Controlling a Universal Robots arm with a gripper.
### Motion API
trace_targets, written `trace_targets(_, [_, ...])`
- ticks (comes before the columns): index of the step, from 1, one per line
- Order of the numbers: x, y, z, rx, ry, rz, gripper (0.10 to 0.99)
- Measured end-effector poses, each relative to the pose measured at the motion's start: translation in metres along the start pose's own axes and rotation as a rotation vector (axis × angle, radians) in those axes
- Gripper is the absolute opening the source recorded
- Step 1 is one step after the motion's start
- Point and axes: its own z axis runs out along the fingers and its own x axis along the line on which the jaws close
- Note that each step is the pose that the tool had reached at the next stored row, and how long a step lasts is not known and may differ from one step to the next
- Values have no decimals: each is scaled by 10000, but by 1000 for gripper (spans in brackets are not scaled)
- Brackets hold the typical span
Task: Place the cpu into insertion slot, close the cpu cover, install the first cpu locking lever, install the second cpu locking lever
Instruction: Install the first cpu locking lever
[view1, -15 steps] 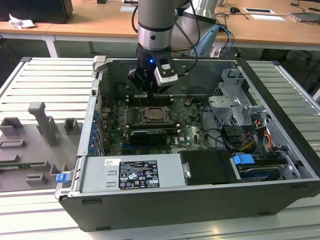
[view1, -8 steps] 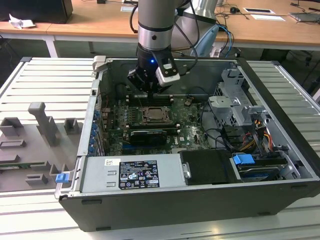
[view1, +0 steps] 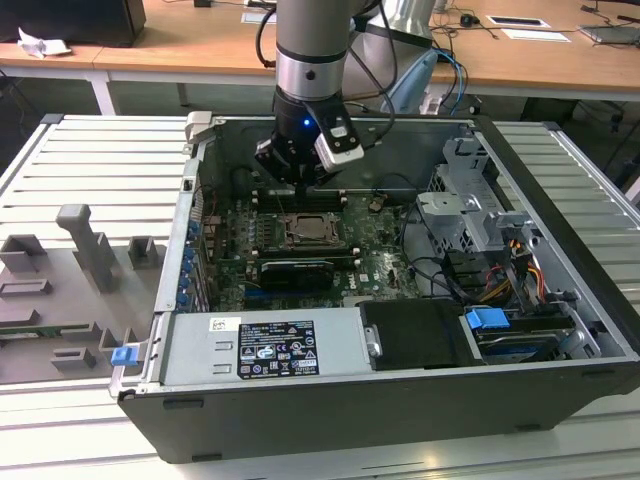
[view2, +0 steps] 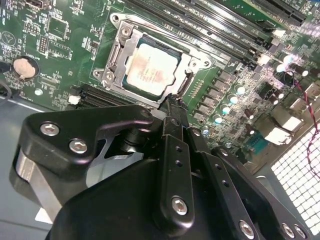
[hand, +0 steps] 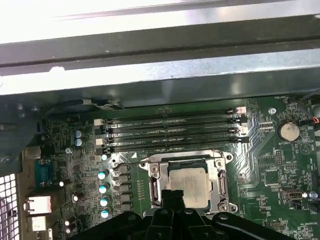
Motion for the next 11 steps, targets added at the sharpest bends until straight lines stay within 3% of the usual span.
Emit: trace_targets(11, [0,0,0,17,33,-901,106])
